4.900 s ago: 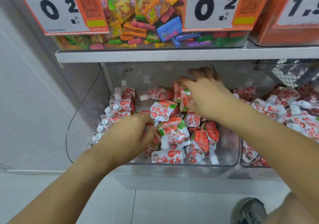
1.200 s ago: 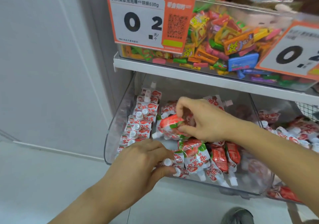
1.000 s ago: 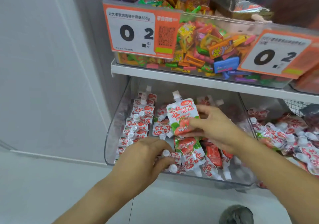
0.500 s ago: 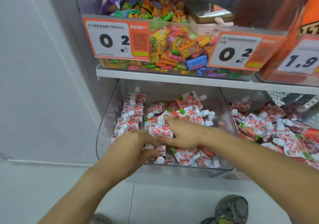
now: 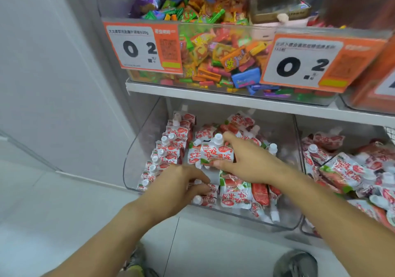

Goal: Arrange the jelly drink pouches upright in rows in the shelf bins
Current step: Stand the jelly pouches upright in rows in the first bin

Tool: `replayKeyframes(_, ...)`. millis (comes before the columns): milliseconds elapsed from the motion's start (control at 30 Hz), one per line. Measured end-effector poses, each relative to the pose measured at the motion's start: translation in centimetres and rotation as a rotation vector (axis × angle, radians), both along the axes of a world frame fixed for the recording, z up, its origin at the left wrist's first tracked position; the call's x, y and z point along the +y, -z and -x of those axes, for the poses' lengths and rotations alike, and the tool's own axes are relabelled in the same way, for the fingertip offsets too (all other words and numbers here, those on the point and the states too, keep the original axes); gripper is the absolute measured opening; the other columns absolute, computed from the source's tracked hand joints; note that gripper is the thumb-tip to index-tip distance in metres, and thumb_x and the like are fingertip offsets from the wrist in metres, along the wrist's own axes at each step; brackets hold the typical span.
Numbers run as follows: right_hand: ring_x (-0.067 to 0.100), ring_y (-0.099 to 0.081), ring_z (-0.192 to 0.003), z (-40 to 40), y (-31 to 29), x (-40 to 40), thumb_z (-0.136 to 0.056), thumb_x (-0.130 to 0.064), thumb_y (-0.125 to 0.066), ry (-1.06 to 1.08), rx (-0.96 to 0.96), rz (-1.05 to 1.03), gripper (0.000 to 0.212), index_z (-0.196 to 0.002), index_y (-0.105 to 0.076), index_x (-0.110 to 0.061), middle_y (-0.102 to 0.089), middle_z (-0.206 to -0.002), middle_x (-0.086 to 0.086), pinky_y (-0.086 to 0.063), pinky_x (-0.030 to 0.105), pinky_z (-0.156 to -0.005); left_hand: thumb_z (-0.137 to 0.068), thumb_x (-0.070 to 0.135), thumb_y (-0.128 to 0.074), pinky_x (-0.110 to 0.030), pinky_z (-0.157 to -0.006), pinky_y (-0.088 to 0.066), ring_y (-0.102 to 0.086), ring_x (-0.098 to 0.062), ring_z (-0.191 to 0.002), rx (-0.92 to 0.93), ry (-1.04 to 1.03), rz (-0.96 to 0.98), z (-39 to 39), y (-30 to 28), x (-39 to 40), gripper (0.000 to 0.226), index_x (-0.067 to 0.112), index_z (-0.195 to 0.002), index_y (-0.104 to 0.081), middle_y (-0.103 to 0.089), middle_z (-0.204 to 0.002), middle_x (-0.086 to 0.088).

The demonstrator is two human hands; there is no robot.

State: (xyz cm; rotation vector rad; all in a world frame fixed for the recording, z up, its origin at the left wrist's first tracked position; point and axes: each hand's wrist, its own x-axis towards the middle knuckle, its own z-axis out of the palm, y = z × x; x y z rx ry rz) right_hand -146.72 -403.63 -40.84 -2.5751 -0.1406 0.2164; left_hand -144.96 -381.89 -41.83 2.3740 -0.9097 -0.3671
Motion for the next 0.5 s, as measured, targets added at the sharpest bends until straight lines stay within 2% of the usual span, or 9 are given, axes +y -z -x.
replayKeyframes(67, 0.007, -0.046, -0.093, -0.1, 0.2, 1.0, -0.087, -0.051, -0.068, 0.035, -0.077, -0.045, 0.045, -0.122, -0.05, -0.027, -0.051, -0.098, -0.015, -0.035, 0.024, -0.072, -0.086, 0.04, -0.069, -0.019, -0.075, -0.052, -0.064, 0.001, -0.083, 0.094, -0.009, 0.033, -0.5, 0.0, 0.3, 0.016, 0.03, -0.097, -0.075, -0.071, -0.091, 0.017)
replayKeyframes(133, 0.009, -0.045, -0.095, -0.3, 0.5, 2.1, -0.084, -0.053, -0.07, 0.056, -0.147, 0.004, 0.048, -0.12, -0.057, -0.024, -0.046, -0.099, -0.013, -0.032, 0.027, -0.077, -0.086, 0.04, -0.069, -0.008, -0.072, -0.045, -0.064, 0.004, -0.082, 0.17, 0.021, 0.062, -0.9, -0.5, 0.8, 0.014, 0.034, -0.097, -0.073, -0.07, -0.088, 0.023)
replayKeyframes(167, 0.01, -0.045, -0.093, -0.4, 0.7, 2.7, -0.084, -0.05, -0.071, 0.066, -0.176, 0.02, 0.042, -0.113, -0.06, -0.023, -0.045, -0.095, -0.013, -0.033, 0.028, -0.076, -0.084, 0.041, -0.07, -0.005, -0.072, -0.043, -0.063, 0.005, -0.084, 0.205, 0.043, 0.075, -0.9, -0.9, 1.0, 0.014, 0.039, -0.098, -0.071, -0.069, -0.088, 0.026)
replayKeyframes(233, 0.013, -0.048, -0.086, -0.4, 1.4, 3.9, -0.083, -0.042, -0.071, 0.099, -0.201, 0.052, 0.024, -0.092, -0.058, -0.025, -0.049, -0.084, -0.012, -0.038, 0.031, -0.074, -0.076, 0.044, -0.077, -0.002, -0.072, -0.041, -0.062, 0.008, -0.091, 0.253, 0.077, 0.078, -0.8, -1.2, 1.3, 0.029, 0.044, -0.103, -0.067, -0.068, -0.093, 0.027)
replayKeyframes(267, 0.015, -0.05, -0.082, -0.4, 1.8, 4.2, -0.083, -0.04, -0.071, 0.106, -0.185, 0.093, 0.022, -0.08, -0.052, -0.027, -0.049, -0.077, -0.012, -0.043, 0.035, -0.077, -0.071, 0.047, -0.08, -0.001, -0.071, -0.041, -0.061, 0.009, -0.095, 0.241, 0.084, 0.046, -0.8, -1.1, 1.5, 0.039, 0.043, -0.107, -0.067, -0.068, -0.098, 0.026)
replayKeyframes(333, 0.016, -0.047, -0.073, -0.1, 2.3, 4.0, -0.084, -0.04, -0.071, 0.079, -0.091, 0.177, 0.036, -0.067, -0.042, -0.028, -0.045, -0.067, -0.011, -0.041, 0.037, -0.078, -0.066, 0.053, -0.081, 0.0, -0.071, -0.04, -0.059, 0.01, -0.1, 0.171, 0.085, -0.016, -0.7, -0.7, 1.7, 0.054, 0.039, -0.115, -0.066, -0.067, -0.108, 0.026)
replayKeyframes(433, 0.014, -0.047, -0.069, 0.4, 1.9, 2.7, -0.087, -0.044, -0.07, -0.007, 0.063, 0.105, 0.03, -0.077, -0.06, -0.018, -0.055, -0.071, 0.0, -0.03, 0.029, -0.064, -0.068, 0.055, -0.078, 0.0, -0.072, -0.04, -0.056, 0.009, -0.101, 0.118, 0.077, 0.019, -0.5, -0.1, 1.9, 0.053, 0.04, -0.118, -0.066, -0.067, -0.109, 0.025)
replayKeyframes(500, 0.015, -0.05, -0.079, 0.7, 1.3, 2.4, -0.091, -0.046, -0.065, -0.062, 0.117, 0.1, 0.028, -0.087, -0.065, -0.018, -0.057, -0.08, 0.0, -0.039, 0.031, -0.07, -0.069, 0.056, -0.077, 0.001, -0.073, -0.039, -0.055, 0.01, -0.101, 0.096, 0.063, 0.051, -0.3, 0.0, 2.0, 0.05, 0.039, -0.116, -0.067, -0.069, -0.107, 0.024)
